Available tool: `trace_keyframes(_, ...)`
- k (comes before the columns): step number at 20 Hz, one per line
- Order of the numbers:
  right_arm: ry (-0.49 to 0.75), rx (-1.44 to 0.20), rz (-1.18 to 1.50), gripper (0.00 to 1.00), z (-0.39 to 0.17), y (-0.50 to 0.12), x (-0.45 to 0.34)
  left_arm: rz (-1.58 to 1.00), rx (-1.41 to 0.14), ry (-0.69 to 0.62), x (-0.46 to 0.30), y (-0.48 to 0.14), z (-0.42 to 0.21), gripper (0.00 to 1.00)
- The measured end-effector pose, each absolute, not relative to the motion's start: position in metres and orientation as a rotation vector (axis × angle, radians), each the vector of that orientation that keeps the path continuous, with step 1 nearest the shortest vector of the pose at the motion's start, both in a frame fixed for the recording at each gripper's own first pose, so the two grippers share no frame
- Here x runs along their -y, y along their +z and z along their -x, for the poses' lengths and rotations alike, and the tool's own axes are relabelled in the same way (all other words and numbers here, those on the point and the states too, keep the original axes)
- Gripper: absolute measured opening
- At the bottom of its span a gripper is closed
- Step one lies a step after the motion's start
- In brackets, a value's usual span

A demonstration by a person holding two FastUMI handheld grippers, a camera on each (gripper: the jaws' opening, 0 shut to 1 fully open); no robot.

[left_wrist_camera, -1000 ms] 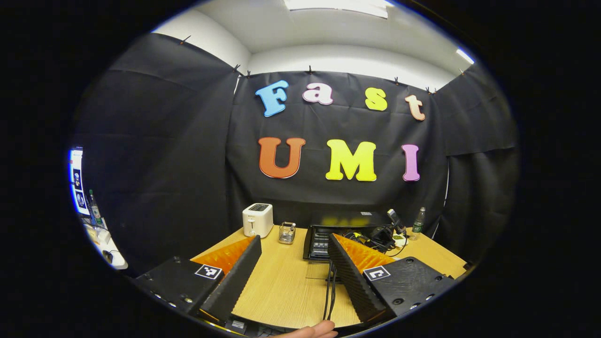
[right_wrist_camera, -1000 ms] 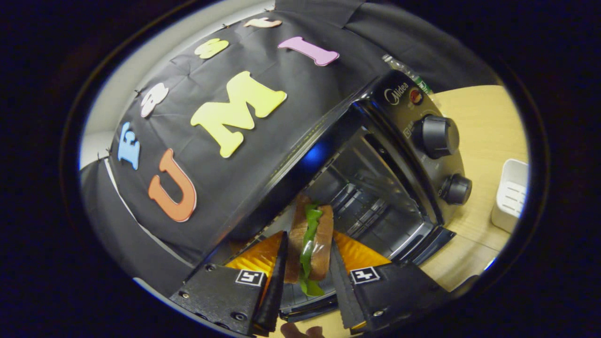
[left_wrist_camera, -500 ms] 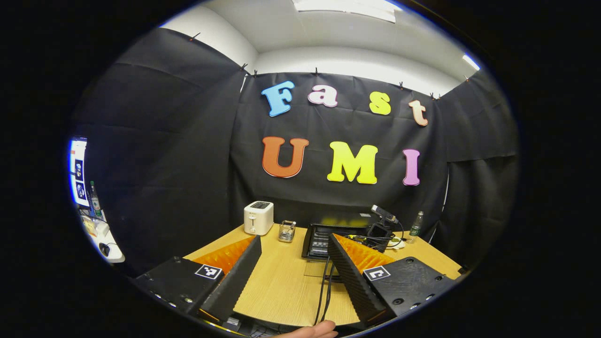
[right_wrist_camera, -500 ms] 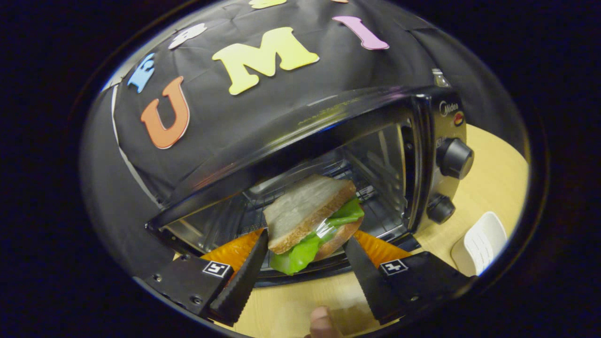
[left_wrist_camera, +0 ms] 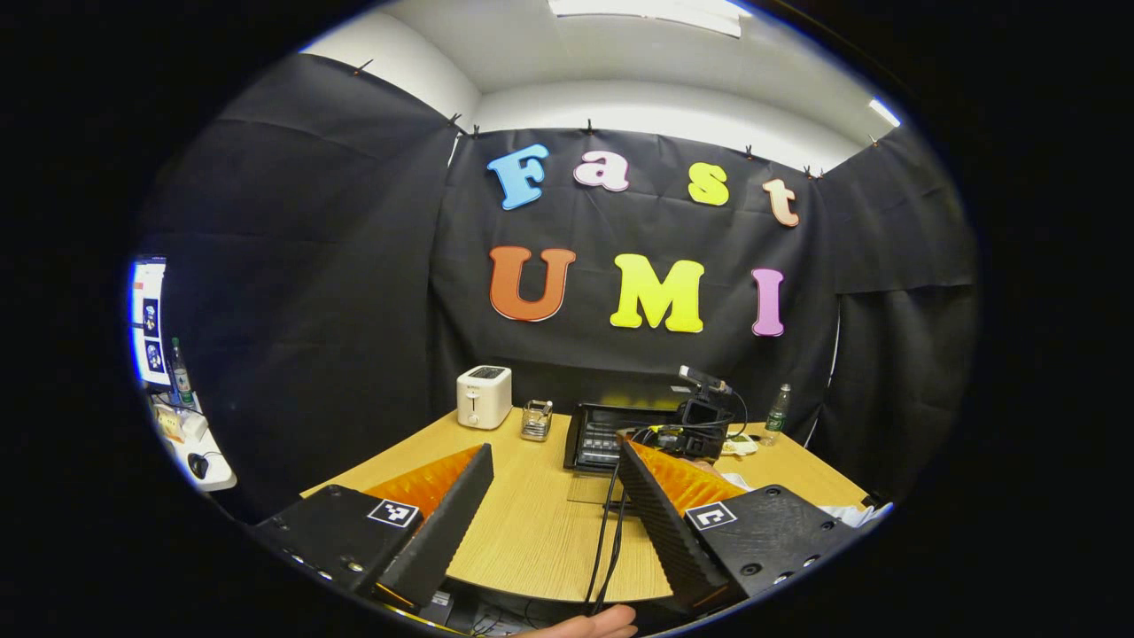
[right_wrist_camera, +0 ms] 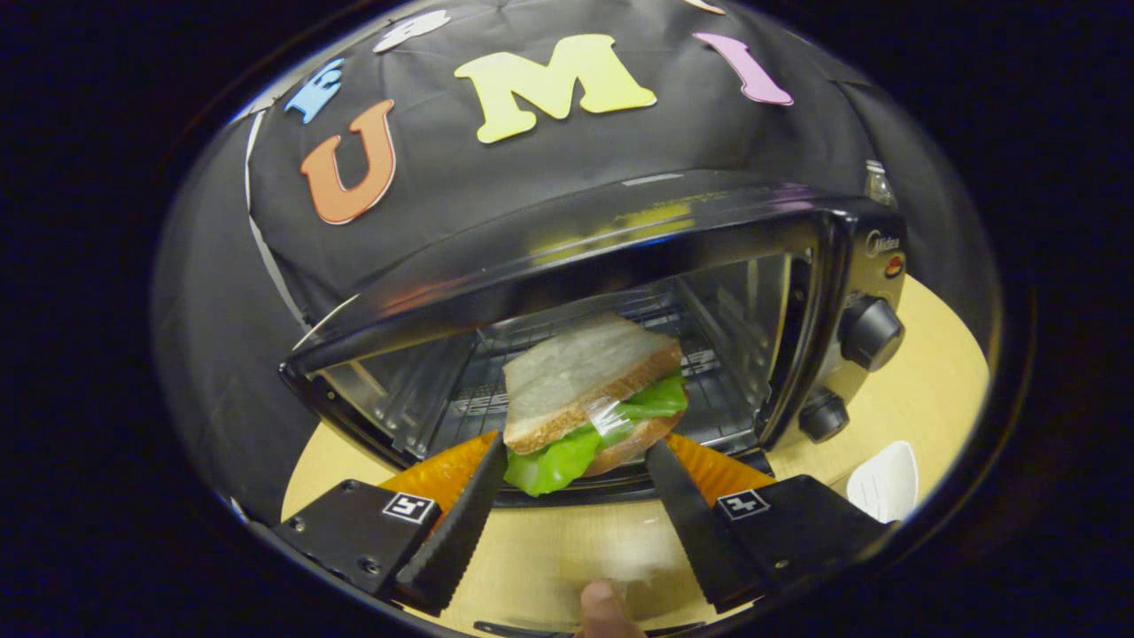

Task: Open the electric oven with the left hand, put the food in, and close the electric oven.

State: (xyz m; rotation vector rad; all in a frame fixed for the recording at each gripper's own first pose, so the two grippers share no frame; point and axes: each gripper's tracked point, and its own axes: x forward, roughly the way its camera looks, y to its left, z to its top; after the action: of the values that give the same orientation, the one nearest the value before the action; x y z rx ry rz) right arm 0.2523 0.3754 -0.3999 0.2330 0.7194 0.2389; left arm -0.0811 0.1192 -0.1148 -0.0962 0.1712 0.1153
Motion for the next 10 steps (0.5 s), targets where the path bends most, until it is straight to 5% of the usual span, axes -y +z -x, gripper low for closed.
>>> trace_keyframes(1, 0.245, -0.735, -0.221, 0.94, -0.251, -0.406, -0.375, 0.1, -0.17, 0.117, -0.12, -0.114, 0.081, 0.94)
trace_keyframes(7, 0.277, -0.82, -0.188, 1.0, -0.229, -0.403, -0.362, 0.132, -0.198, 0.134, -0.128, -0.134, 0.077, 0.94)
trace_keyframes(10, 0.285, -0.803, -0.145, 0.94, -0.221, -0.384, -0.348, 0.146, -0.229, 0.12, -0.128, -0.149, 0.071, 0.94)
